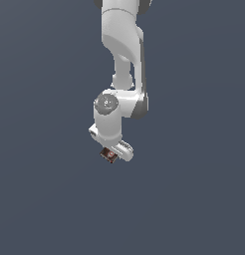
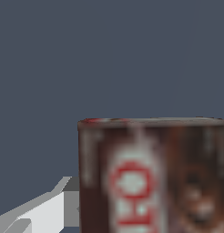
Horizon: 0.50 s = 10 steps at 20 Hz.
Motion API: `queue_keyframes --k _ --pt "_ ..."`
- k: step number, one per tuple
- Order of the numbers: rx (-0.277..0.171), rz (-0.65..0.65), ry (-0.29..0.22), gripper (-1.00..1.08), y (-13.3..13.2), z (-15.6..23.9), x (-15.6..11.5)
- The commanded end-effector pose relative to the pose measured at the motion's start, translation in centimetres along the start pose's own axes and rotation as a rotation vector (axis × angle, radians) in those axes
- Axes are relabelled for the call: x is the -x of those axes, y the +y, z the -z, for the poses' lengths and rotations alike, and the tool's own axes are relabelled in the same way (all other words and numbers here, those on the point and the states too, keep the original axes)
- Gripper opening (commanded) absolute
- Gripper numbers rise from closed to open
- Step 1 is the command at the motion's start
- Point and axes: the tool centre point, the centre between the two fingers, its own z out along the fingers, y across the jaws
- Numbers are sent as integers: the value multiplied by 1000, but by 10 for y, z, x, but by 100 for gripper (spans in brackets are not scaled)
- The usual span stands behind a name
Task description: Pick up the object and move it to a goal position.
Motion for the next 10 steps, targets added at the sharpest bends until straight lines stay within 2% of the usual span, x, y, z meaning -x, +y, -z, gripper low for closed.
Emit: queue_keyframes --k 1,10 --pt "-1 0 1 -100 9 24 -4" --pt "-1 -1 0 -100 49 126 -24"
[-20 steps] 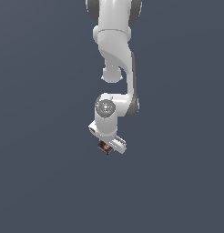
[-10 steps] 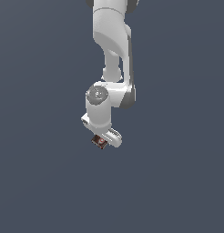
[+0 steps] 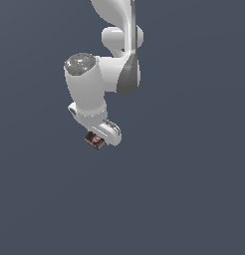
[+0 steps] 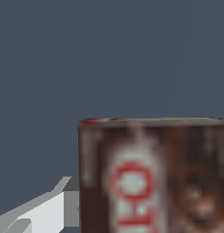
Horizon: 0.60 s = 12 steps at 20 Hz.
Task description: Pick up the object and move it to a goal position.
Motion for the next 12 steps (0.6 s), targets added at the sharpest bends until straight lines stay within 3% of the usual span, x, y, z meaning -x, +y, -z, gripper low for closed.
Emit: queue_keyframes --k 1,12 --pt "0 0 -1 -100 12 29 -5" --pt "1 0 -1 -100 57 150 -31"
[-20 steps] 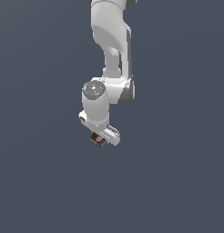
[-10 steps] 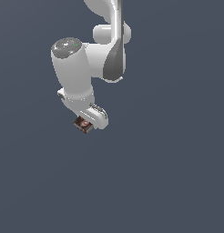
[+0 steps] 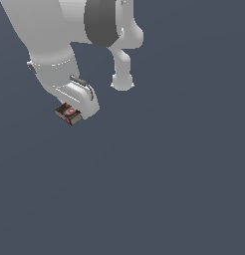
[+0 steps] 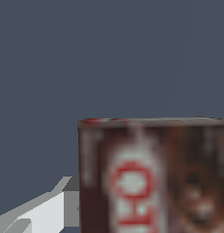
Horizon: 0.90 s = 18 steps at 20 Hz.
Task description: Pick up the object and move it to a goal position.
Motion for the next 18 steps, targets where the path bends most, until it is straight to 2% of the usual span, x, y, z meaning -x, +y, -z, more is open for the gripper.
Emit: queue_keyframes --k 1,9,18 --pt "1 1 -1 -100 9 24 -5" --pt "1 2 -1 -100 25 72 -17" --pt "1 2 -1 -100 30 87 -22"
